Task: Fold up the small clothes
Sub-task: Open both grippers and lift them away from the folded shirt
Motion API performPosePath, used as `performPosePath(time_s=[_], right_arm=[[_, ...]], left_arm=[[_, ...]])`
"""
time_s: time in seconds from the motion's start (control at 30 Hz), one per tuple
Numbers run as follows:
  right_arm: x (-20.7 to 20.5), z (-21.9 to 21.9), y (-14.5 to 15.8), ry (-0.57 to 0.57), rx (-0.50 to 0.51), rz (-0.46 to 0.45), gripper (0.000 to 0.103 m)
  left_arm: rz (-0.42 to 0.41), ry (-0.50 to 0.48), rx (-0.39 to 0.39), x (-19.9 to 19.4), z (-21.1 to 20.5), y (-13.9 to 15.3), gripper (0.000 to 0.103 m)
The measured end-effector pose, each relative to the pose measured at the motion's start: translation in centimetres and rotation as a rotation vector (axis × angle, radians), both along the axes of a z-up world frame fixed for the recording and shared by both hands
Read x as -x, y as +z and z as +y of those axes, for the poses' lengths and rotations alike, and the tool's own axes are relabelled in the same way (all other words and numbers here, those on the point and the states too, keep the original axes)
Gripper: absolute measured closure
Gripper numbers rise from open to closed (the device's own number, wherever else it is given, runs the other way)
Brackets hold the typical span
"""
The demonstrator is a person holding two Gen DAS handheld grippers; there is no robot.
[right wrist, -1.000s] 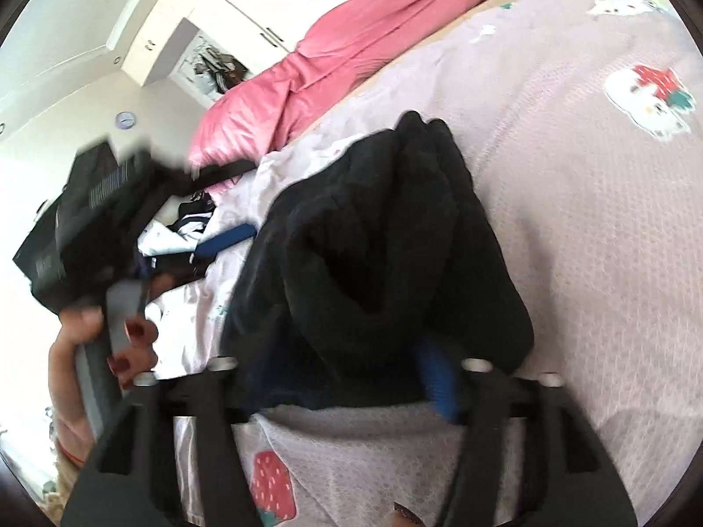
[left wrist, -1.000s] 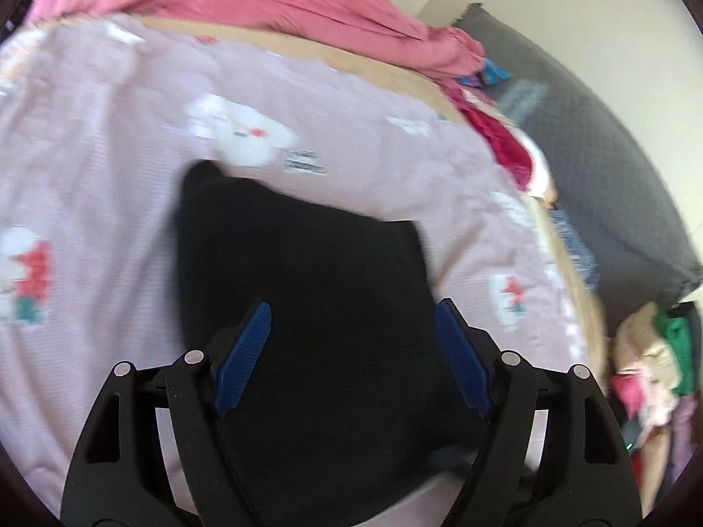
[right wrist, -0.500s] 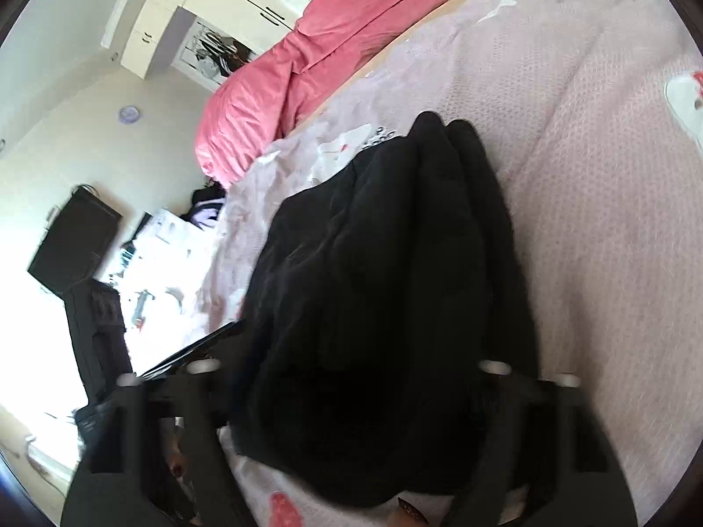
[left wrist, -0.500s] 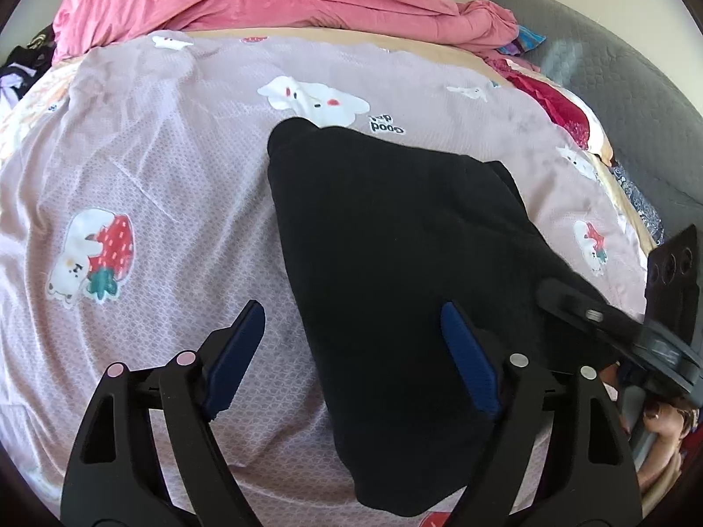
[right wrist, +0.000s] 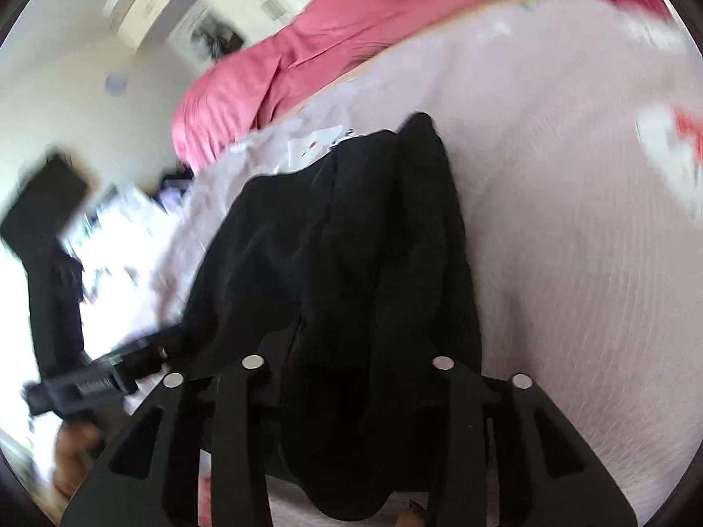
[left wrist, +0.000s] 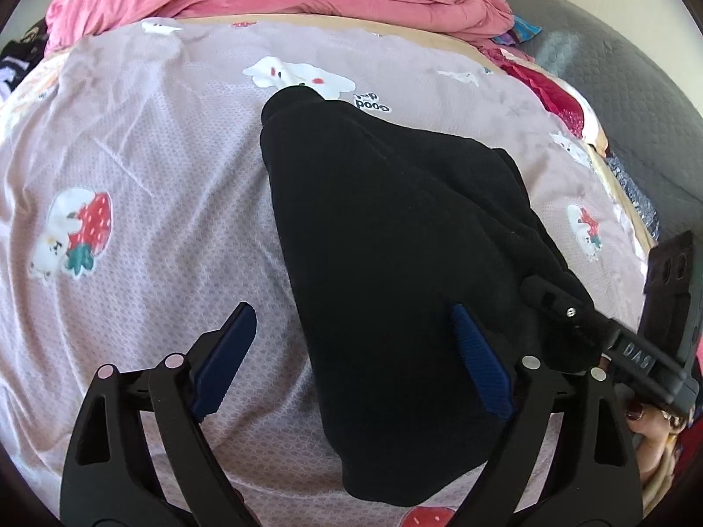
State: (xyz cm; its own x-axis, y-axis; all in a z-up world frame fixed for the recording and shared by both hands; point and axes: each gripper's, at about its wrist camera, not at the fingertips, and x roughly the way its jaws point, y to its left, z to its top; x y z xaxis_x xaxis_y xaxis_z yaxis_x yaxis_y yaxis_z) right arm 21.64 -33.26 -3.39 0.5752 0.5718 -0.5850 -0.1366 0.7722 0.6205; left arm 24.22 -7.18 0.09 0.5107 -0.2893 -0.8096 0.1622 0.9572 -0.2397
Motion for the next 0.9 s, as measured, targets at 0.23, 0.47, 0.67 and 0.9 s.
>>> performPosePath(time_s=[0.23, 0.47, 0.67, 0.9], right_arm=[[4.2, -0.4, 3.4, -0.105, 0.17, -0.122, 0.03], [10.5, 0.9, 6.6, -0.152, 0.347, -0.332, 0.008], [14.2, 1.8, 6.9, -0.149, 0.422, -0.396, 0.005], [17.0, 2.3, 6.0, -0.129, 0.453, -0.385, 0.005]], left_arm=[[-0.04, 0.005, 0.025, 1.6, 0.5, 1.1, 0.02], [-0.134, 0.01, 0.05, 6.0, 1.3, 3.2, 0.013], [-0.182, 0.012, 0.043, 9.5, 1.8, 3.8, 0.009], [-0.196, 0.011, 0.008, 12.4, 2.2, 3.6, 0.009]])
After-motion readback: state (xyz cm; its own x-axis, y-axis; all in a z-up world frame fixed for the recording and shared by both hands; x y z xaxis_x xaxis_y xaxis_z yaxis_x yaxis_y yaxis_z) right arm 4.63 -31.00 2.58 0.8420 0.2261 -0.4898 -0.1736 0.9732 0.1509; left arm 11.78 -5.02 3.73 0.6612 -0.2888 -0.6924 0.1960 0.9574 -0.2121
